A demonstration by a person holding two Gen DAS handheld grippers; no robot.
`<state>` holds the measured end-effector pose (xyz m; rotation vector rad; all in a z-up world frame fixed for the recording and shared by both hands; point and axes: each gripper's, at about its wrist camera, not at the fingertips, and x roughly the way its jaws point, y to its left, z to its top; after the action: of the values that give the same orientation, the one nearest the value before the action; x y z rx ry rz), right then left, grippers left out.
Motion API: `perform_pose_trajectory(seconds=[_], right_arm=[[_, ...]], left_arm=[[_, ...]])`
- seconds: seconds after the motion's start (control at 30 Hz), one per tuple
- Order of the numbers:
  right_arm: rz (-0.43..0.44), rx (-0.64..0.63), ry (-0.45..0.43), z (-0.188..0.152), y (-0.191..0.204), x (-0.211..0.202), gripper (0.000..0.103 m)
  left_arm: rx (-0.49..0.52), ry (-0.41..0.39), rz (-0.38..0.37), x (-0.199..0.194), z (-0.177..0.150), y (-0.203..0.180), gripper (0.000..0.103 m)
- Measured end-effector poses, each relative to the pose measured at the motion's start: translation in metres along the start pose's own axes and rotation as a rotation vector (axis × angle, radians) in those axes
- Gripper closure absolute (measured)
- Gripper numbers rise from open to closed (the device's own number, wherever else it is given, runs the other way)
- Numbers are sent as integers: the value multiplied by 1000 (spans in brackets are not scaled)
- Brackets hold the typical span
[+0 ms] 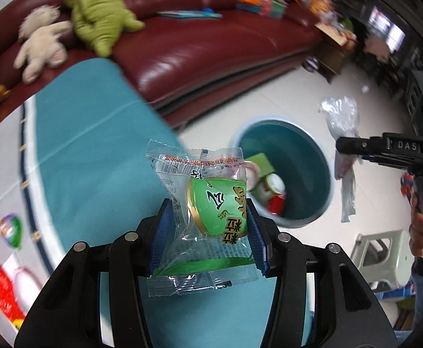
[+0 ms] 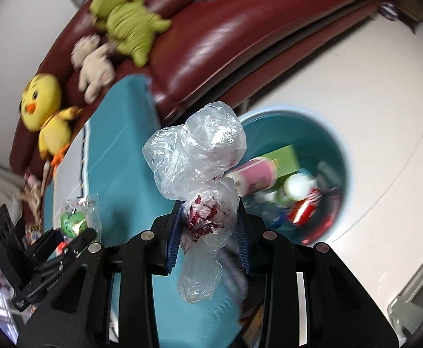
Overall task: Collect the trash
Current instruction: 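Carry the bag and snack pack over the bin and open both tools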
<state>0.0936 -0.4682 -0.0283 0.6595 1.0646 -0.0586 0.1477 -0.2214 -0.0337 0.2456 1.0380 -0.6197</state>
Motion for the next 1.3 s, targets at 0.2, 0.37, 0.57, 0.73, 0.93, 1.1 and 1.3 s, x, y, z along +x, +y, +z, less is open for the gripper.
perform_pose_trajectory(seconds=[0.2, 0.37, 0.57, 0.73, 0.93, 1.1, 1.3], right_arm=[[-19, 54, -21, 5, -41, -6, 70], [-28, 89, -9, 5, -67, -2, 70], [-45, 116, 0, 8, -92, -1, 70], [-50, 128, -4, 11, -102, -1, 70], [-55, 141, 2, 11, -108, 3, 70], [-60, 146, 9, 12, -111, 6, 70], [-58, 132, 21, 14, -103, 12, 70]], left_arm=[[70, 46, -44, 33, 22, -45, 52], [112, 90, -67, 60, 27, -71, 52], [124, 126, -86, 83, 33, -87, 52], [140, 145, -102, 99, 35, -101, 51], [141, 182, -91, 117, 38, -114, 22], [142, 164, -49, 115, 38, -113, 12], [97, 175, -46, 112, 33, -96, 12]])
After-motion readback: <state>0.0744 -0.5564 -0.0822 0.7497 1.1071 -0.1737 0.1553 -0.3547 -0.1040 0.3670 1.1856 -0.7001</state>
